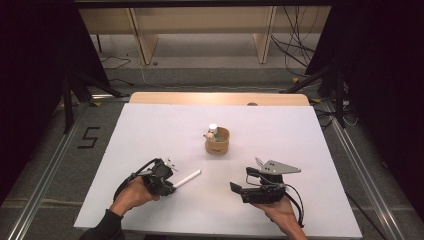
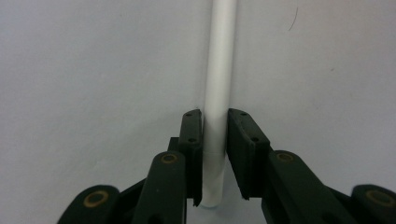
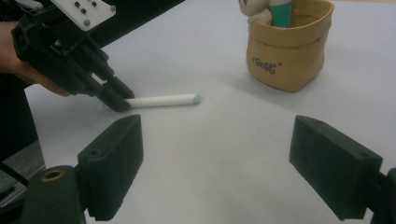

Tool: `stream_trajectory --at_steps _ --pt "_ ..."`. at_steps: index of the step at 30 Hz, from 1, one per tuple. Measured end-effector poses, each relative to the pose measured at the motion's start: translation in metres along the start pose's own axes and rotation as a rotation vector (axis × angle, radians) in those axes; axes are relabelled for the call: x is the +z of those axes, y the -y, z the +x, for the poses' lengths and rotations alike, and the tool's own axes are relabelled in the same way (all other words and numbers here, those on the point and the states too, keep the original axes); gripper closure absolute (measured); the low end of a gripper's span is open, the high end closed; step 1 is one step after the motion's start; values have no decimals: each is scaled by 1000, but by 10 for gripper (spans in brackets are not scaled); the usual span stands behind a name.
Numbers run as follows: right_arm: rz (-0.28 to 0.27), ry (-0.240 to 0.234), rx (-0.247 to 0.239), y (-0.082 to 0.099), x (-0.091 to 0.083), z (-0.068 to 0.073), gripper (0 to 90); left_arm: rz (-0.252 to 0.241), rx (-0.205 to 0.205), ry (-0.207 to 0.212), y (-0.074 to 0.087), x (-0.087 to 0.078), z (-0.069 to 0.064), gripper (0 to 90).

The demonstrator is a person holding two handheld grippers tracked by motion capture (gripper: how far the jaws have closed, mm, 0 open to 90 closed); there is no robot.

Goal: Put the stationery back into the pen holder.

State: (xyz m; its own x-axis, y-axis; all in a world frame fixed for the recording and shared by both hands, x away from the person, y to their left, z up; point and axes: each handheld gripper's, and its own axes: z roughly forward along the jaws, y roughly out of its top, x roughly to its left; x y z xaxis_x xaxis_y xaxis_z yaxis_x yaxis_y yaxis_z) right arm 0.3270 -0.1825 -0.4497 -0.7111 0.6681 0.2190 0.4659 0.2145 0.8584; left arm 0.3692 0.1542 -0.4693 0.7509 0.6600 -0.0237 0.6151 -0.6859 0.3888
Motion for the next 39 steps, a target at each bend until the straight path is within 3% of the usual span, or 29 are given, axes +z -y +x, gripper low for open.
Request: stream_trajectory --at_steps 12,23,27,39 --pt "-1 1 5 1 0 0 189 -22 -13 5 3 -1 1 784" --pt "-11 -6 23 2 0 -1 189 -134 -33 46 5 -8 3 785" --pt "-14 -6 30 2 1 -1 189 -200 -43 68 4 -10 1 785" --pt "-20 -20 44 3 2 2 191 -265 -26 133 3 -5 -7 784"
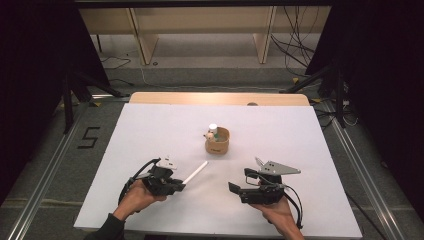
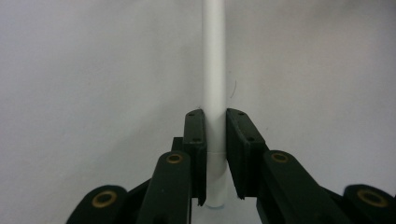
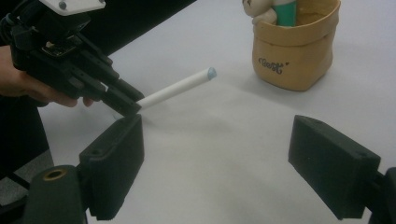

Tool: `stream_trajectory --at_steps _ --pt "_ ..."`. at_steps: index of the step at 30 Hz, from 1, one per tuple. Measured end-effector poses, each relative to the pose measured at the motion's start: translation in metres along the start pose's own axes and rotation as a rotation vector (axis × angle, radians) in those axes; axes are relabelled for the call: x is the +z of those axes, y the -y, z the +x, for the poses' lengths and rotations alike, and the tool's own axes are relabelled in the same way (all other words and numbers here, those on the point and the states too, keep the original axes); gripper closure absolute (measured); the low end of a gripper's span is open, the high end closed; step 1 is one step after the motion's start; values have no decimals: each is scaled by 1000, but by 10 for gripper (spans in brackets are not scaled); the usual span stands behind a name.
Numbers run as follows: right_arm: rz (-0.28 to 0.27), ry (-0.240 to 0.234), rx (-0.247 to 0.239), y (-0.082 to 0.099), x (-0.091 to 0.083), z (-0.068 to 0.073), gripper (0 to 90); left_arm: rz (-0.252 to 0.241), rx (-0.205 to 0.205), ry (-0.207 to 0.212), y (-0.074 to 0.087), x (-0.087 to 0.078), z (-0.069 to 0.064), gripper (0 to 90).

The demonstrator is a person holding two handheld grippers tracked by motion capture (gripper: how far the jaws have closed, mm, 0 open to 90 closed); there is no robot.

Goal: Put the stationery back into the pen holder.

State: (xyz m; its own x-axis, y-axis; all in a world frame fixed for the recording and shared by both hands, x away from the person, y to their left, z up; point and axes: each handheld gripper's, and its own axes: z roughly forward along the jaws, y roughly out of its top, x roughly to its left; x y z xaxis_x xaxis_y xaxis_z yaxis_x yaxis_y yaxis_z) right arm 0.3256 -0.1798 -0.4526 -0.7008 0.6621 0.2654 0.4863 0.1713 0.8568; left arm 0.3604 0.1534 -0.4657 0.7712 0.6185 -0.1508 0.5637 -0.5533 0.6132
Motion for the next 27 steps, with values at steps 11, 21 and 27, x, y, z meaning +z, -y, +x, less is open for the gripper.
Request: stream_trajectory --at_steps 11,21,27 --pt "-12 -19 33 0 1 1 200 -139 18 32 -1 0 -8 784" --pt "-36 -46 103 -1 4 0 219 -224 27 29 0 3 -17 784" --pt "-48 -78 147 -1 8 0 247 -277 32 48 0 4 -24 784"
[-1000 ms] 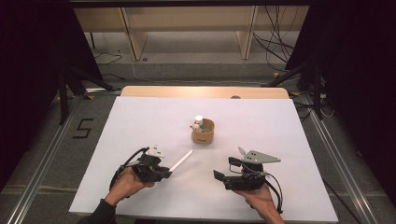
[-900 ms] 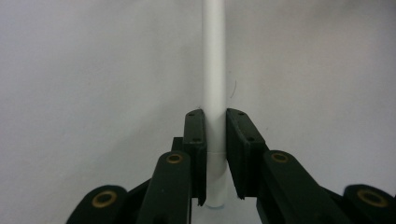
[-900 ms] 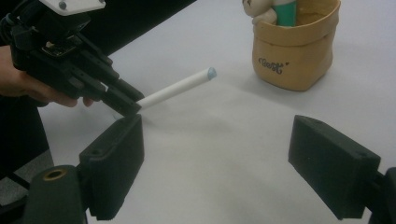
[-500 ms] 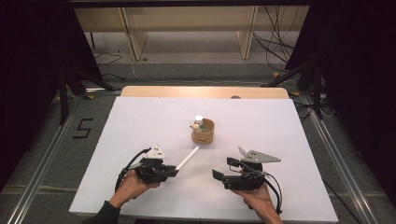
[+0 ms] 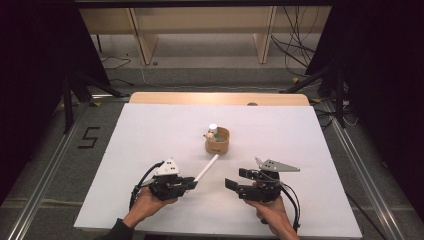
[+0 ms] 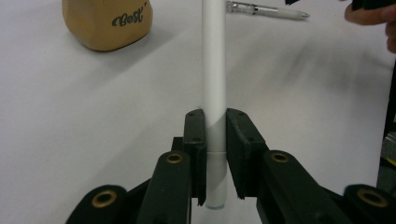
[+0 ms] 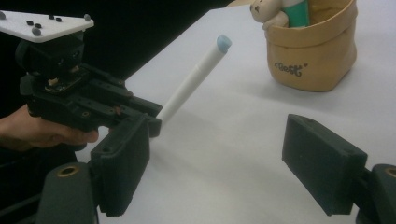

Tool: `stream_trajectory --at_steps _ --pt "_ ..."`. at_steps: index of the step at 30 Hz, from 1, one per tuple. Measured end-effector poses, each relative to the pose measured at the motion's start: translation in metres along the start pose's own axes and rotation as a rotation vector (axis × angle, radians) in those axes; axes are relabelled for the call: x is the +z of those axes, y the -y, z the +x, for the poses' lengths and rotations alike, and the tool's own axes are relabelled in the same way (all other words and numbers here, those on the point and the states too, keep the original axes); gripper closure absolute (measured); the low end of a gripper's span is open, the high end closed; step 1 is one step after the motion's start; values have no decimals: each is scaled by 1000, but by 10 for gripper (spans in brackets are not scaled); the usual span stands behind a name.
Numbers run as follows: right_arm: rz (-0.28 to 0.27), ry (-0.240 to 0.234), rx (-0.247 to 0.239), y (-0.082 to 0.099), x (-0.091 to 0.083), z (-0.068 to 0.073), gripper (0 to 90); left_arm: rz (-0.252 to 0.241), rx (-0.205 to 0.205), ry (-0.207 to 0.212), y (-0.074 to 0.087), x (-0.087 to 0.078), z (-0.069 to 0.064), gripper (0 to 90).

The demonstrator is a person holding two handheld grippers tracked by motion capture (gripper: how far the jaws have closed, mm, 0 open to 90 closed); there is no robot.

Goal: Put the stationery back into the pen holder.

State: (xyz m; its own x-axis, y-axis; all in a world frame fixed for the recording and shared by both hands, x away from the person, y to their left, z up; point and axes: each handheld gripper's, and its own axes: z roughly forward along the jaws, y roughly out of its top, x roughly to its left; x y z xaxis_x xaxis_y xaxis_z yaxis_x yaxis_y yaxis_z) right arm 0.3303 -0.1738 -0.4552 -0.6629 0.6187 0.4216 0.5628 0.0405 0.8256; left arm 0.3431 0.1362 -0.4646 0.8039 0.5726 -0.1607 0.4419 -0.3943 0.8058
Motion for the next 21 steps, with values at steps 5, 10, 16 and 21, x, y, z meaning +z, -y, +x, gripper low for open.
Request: stream_trajectory --at_steps 5,10,16,21 --pt "-1 -24 24 0 5 1 266 -27 -5 9 0 1 -4 784" --pt "-3 -52 47 0 9 2 285 -49 -7 21 1 3 -9 784" --pt "-17 -80 78 -3 13 2 339 -67 -1 28 1 6 -14 784" --pt "-18 -96 104 -7 17 3 395 -81 -5 36 1 6 -17 784"
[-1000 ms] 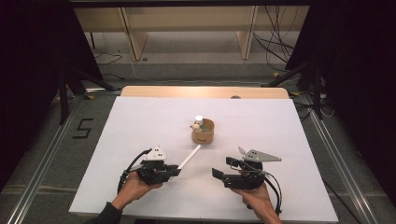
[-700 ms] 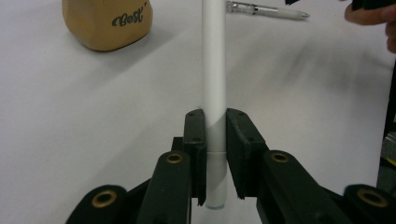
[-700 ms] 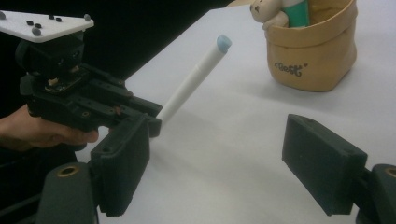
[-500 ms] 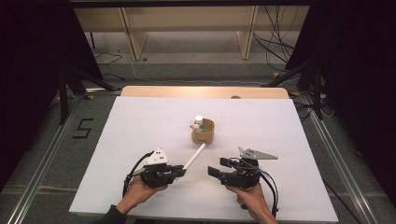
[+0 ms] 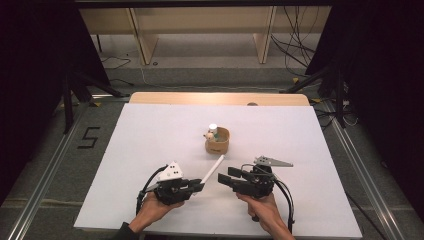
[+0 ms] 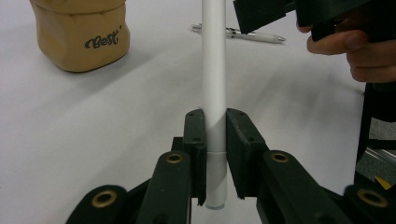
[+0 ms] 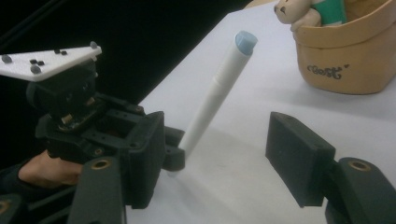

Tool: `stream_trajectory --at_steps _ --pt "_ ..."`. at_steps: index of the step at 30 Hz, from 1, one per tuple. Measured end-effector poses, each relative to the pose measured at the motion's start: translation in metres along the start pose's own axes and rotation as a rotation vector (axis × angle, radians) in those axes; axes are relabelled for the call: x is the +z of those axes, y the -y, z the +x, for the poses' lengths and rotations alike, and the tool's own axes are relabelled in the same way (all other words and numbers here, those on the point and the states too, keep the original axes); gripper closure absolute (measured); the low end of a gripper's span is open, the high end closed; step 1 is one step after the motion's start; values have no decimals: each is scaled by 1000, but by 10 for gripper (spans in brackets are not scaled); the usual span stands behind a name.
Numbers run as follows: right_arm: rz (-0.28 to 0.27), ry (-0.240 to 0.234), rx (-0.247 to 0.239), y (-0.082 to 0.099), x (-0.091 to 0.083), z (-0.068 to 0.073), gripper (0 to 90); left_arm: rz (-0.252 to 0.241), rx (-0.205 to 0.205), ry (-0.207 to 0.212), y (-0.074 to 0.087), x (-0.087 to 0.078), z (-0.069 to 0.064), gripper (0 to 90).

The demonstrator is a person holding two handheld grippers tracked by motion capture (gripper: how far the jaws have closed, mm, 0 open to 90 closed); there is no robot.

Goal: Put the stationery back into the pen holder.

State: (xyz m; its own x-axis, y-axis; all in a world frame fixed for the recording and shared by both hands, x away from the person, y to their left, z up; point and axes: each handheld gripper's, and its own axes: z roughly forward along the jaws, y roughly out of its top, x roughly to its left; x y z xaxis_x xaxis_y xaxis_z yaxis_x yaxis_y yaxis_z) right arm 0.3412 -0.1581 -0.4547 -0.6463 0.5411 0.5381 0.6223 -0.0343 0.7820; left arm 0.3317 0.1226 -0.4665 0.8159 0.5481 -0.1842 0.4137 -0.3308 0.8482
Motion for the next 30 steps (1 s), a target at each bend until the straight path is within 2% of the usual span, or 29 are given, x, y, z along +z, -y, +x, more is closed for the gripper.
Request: stream_trajectory --at_steps 7,12,14,30 --pt "1 -14 14 -5 8 1 457 -12 7 6 0 2 -6 784" --pt "-8 -29 47 -7 12 0 518 -16 10 11 0 3 -9 784" --pt "-8 -34 64 -8 12 -1 539 -17 11 14 0 3 -10 784" --pt "-19 -55 105 -8 15 -3 673 -26 18 28 -1 3 -13 784"
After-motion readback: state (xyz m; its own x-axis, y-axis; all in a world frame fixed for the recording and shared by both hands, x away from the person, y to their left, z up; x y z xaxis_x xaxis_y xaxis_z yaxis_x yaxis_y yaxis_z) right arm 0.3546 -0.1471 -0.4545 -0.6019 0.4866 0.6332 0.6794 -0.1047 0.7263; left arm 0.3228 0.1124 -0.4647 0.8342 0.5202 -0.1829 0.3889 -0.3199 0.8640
